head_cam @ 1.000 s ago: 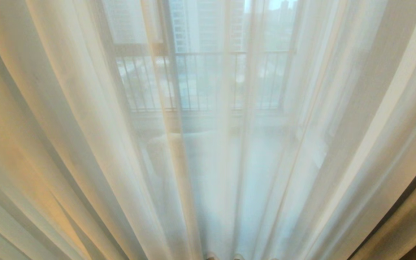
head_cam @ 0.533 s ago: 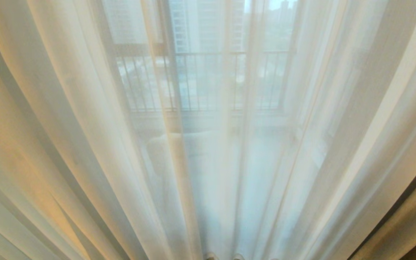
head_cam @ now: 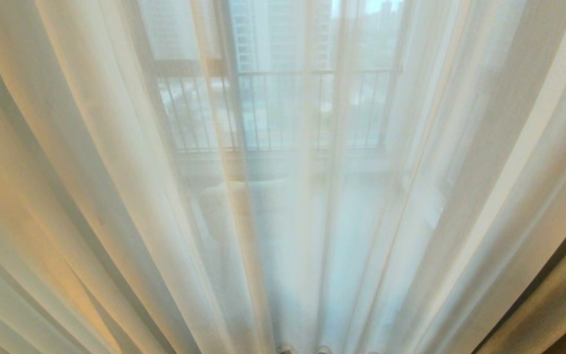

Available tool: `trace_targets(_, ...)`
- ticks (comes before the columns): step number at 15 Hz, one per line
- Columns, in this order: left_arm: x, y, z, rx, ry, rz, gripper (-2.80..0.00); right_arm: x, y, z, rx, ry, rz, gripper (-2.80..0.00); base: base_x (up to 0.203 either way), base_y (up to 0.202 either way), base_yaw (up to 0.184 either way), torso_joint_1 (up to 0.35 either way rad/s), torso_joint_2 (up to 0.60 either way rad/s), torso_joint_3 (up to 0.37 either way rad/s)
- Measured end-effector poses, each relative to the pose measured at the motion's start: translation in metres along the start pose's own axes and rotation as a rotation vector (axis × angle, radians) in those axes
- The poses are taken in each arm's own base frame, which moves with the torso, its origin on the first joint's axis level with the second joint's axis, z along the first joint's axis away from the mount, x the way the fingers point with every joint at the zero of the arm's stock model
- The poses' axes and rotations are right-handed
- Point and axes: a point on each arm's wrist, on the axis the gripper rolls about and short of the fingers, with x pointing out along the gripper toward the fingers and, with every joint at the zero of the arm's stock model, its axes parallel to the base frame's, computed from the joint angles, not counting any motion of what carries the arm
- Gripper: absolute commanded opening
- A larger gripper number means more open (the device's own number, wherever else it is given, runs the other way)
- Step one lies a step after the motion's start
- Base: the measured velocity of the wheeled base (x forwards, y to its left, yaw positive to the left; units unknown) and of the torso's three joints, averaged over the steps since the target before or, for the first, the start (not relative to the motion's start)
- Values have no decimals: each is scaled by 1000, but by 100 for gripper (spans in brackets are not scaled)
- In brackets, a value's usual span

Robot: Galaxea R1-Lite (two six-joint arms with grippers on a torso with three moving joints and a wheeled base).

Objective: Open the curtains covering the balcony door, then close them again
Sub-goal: Close the outer curtains on both sides

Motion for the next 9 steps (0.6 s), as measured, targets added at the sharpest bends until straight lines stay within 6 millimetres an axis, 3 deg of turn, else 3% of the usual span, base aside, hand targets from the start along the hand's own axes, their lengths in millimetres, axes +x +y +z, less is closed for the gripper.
trace_targets(2, 0, 0, 0, -1, 1, -1, -280, 0, 0, 0, -1, 0, -1, -280, -2, -79, 2, -1, 4, -1)
trace_targets(9, 0, 0, 0, -1, 0, -1, -280, 0, 0, 0, 0, 0, -1, -280, 0, -188, 1, 2, 3, 2)
